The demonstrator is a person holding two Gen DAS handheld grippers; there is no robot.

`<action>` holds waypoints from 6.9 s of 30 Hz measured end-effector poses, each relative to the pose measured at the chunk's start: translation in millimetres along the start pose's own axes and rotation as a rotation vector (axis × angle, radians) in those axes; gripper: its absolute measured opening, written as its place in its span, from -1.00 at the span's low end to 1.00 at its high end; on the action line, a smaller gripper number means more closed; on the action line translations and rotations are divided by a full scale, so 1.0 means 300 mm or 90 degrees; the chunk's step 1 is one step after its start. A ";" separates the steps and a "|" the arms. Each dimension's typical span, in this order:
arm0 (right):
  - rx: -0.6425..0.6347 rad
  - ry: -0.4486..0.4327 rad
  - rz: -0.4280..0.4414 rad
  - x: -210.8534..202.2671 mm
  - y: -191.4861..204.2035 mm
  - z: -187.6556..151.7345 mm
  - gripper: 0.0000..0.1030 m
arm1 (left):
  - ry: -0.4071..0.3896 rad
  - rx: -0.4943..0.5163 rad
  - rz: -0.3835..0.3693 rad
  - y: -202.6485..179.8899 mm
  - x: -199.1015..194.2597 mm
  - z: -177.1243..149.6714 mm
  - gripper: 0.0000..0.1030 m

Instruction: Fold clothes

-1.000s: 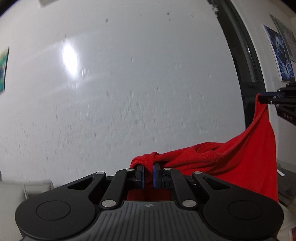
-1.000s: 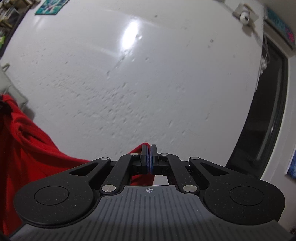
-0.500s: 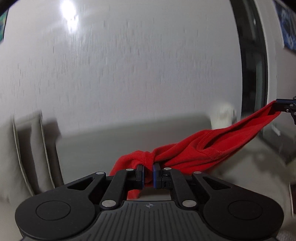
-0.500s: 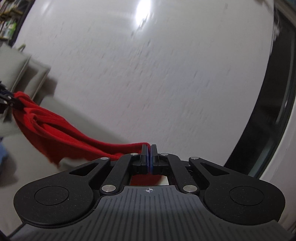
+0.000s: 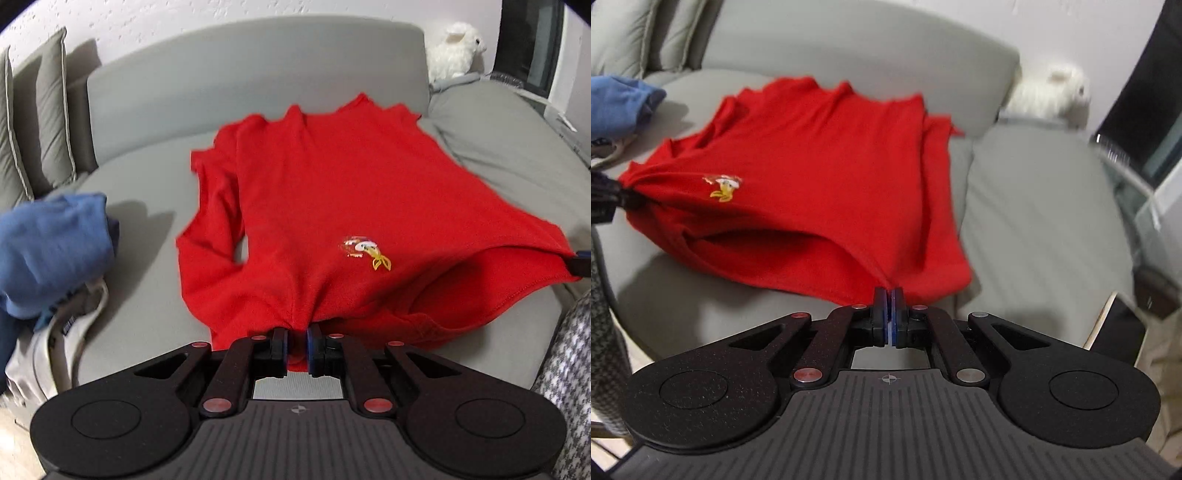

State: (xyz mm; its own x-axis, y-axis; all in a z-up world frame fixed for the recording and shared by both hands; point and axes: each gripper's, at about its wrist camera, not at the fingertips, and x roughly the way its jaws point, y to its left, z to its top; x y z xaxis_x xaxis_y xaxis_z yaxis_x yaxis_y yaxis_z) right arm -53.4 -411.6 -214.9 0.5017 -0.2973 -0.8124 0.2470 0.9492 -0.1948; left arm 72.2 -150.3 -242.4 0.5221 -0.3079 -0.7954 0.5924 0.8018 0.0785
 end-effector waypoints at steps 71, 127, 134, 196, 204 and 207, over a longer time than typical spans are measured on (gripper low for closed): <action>0.109 -0.219 0.104 0.188 -0.559 0.151 0.02 | -0.053 -0.140 0.157 -0.001 -0.074 0.103 0.40; -0.199 -0.046 0.311 -0.120 0.320 0.262 -0.18 | -0.083 -0.247 0.102 0.227 -0.129 0.078 0.22; -0.185 -0.101 0.274 -0.083 0.417 0.463 -0.18 | -0.110 -0.252 0.076 0.305 -0.039 0.180 0.20; 0.178 -0.034 0.233 0.589 0.073 0.674 -0.24 | -0.037 -0.109 -0.128 0.225 0.562 0.719 -0.04; 0.175 -0.029 0.270 0.638 0.114 0.653 -0.36 | -0.030 -0.071 -0.165 0.139 0.745 0.752 -0.04; 0.176 -0.020 0.279 0.654 0.118 0.637 -0.36 | -0.035 -0.061 -0.189 0.119 0.791 0.756 -0.20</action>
State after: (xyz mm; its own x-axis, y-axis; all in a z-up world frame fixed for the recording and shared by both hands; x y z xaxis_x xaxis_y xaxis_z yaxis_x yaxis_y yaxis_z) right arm 212.4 -456.0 -276.0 0.6302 0.1149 -0.7679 0.2161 0.9240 0.3156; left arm 356.3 -310.8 -291.9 0.3686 -0.5615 -0.7408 0.6650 0.7162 -0.2119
